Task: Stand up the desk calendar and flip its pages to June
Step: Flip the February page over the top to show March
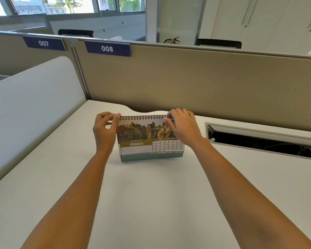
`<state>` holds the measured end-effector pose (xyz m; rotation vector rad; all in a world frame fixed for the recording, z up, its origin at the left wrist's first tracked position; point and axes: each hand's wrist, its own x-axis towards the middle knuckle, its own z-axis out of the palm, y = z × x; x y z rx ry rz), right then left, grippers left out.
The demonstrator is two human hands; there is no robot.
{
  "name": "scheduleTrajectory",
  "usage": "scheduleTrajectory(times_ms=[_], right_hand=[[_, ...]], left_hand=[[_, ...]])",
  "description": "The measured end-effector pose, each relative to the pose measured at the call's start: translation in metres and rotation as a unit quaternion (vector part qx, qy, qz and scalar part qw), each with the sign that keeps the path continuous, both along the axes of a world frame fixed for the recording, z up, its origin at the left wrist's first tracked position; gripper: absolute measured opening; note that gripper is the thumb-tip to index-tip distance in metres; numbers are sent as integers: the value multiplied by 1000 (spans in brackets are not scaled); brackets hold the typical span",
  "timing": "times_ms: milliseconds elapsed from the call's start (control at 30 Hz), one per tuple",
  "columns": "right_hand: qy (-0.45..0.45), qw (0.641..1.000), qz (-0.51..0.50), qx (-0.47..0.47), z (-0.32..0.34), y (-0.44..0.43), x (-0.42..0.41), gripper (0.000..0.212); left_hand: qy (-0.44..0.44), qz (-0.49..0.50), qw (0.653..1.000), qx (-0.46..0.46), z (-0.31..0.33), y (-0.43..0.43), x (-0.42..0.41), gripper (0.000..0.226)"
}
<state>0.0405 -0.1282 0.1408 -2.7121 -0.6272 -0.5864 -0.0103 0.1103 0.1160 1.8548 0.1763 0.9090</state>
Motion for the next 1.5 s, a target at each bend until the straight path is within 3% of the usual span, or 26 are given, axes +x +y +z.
scheduleTrajectory(times_ms=[200,333,467,600,900,1500], right_hand=[[-11,985,-8,171,-7,-2,-16,40],[-19,932,-80,354,-20,-5,-32,42],[58,868,-135,475,-40,-8,-47,37],[110,863,-146,470,-58,-11,-56,37],[94,877,-67,467,-27,-13,-34,42],[130,835,-204,494,-61,-10,-51,25]], left_hand=[[29,-5,999,-31,-1,1,-1,30],[28,-7,999,-33,0,0,-2,29],[35,-7,999,-38,0,0,-2,30],[46,-3,998,-31,0,-1,-1,32],[60,2,998,-31,0,-1,1,33],[54,7,997,-46,0,-2,-1,33]])
